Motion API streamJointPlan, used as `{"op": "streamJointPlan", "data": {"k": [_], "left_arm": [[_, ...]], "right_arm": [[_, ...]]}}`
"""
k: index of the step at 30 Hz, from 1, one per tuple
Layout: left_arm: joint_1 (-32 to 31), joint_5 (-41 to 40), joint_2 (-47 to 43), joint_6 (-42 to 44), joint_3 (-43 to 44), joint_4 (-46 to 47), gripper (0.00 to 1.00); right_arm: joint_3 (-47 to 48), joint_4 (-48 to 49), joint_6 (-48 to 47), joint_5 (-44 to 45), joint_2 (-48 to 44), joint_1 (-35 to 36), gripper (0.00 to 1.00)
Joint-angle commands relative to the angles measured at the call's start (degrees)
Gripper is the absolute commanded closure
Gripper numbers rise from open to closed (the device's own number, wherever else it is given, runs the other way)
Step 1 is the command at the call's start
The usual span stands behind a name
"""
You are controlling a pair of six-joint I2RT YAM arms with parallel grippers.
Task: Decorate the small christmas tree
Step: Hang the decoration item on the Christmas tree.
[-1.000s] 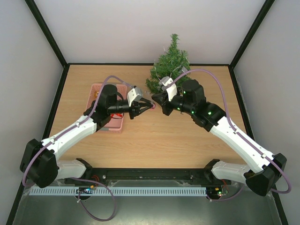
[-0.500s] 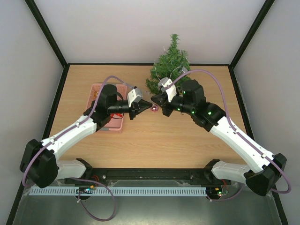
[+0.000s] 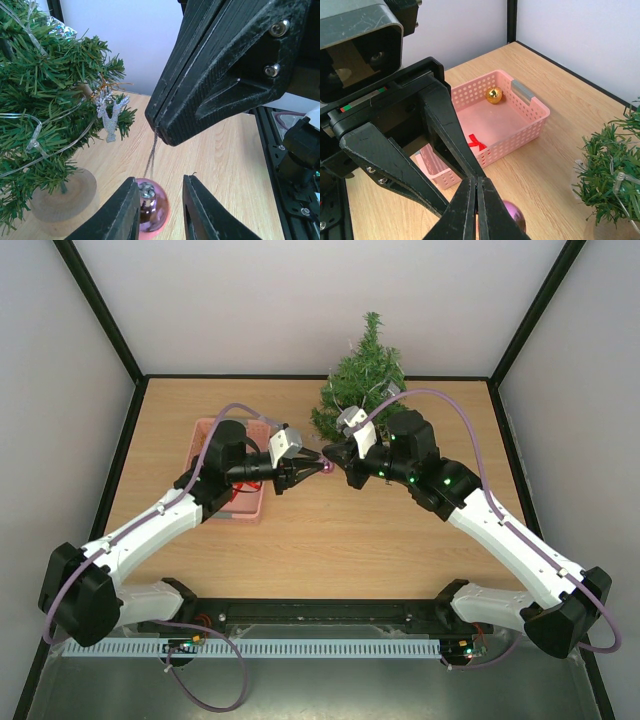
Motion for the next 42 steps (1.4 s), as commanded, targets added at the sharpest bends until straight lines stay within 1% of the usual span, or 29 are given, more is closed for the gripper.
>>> {"op": "streamJointPlan", "data": {"k": [1, 6, 8, 11, 12, 20, 26, 33, 42], "left_arm": [[0.37, 0.44, -0.94, 1.00, 0.93, 1.37, 0.74], [0.43, 1.37, -0.31, 0.66, 1.57, 2.05, 0.71], [0.39, 2.10, -0.15, 0.64, 1.72, 2.04, 0.72], [0.42, 2.80, -0.25, 1.01, 1.62, 1.89, 0.96], [0.40, 2.62, -0.41, 1.30, 1.48, 1.79, 0.97], [0.47, 2.83, -0.18, 2.37, 1.51, 1.08, 0.98], [0.66, 1.29, -0.29, 2.48, 1.59, 0.26, 0.98], [0.92, 1.98, 0.35, 3.06, 1.81, -0.08, 0.98], [1.39, -1.25, 3.57, 1.33, 3.32, 0.88, 0.98]], "right_arm": [[-0.01, 0.24, 0.62, -1.23, -1.40, -0.12, 0.98], [-0.24, 0.90, 1.55, -1.76, -1.33, -0.12, 0.98], [-0.22, 0.92, 1.57, -1.91, -1.31, -0.15, 0.98], [-0.10, 0.92, 1.56, -1.87, -1.31, -0.11, 0.98], [-0.14, 0.84, 1.57, -1.73, -1.39, -0.19, 0.98], [-0.39, -0.03, 1.13, 1.80, -1.40, -0.12, 0.98], [-0.54, -0.59, 0.74, 6.00, -1.20, -0.12, 0.98], [-0.97, -0.38, 0.68, 4.81, -0.88, -0.14, 0.98], [-1.96, 0.58, 0.31, 5.26, -0.11, -0.13, 0.98]]}}
